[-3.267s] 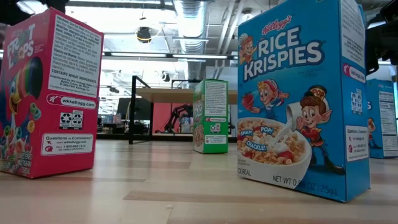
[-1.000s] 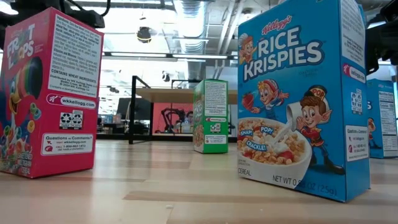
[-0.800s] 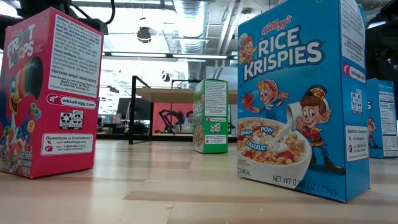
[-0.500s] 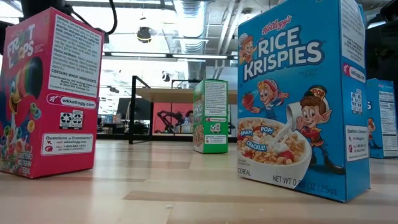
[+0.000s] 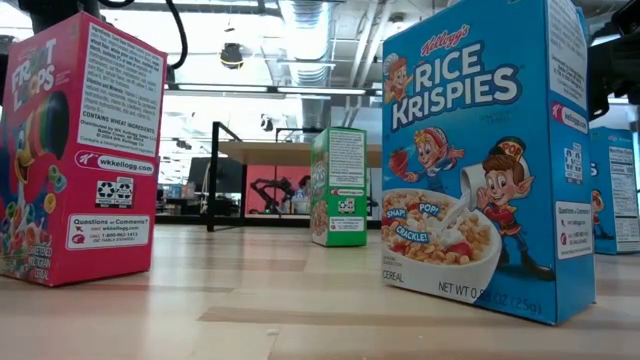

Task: Stack cereal on shelf
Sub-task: Put the bottom left green cereal box on the shelf

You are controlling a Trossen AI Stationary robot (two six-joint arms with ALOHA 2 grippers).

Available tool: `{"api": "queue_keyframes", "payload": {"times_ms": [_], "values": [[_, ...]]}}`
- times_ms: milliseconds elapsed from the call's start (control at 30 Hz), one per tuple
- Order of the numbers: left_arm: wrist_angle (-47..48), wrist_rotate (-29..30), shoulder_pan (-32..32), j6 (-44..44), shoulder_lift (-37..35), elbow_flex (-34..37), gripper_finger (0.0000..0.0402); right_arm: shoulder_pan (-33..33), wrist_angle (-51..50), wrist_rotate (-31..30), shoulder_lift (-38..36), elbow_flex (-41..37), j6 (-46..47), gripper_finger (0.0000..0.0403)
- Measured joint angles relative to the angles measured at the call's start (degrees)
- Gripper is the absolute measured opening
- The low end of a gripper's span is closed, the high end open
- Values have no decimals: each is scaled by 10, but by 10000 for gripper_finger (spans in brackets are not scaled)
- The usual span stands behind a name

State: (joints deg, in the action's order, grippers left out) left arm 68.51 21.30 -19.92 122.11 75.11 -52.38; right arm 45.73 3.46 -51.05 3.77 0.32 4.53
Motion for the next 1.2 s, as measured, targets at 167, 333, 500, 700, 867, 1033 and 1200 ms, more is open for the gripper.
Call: {"api": "queue_keyframes", "payload": {"times_ms": [167, 333, 500, 700, 867, 1033, 1200], "values": [[0, 0, 0, -10, 0, 0, 292, 0, 0, 0, 0, 0, 0, 261], [0, 13, 0, -27, 0, 0, 213, 0, 0, 0, 0, 0, 0, 261], [0, 19, 0, -47, 0, 0, 158, 0, 0, 0, 0, 0, 0, 261], [-1, 19, 0, -83, 0, -1, 135, 0, 0, 0, 0, 0, 0, 261], [-1, 18, 0, -137, 0, -22, 142, 0, 0, 0, 0, 0, 0, 261], [-1, 19, 8, -230, 0, -63, 145, 0, 0, 0, 0, 0, 0, 261], [0, 32, 30, -354, 0, -119, 145, 0, 0, 0, 0, 0, 0, 261]]}}
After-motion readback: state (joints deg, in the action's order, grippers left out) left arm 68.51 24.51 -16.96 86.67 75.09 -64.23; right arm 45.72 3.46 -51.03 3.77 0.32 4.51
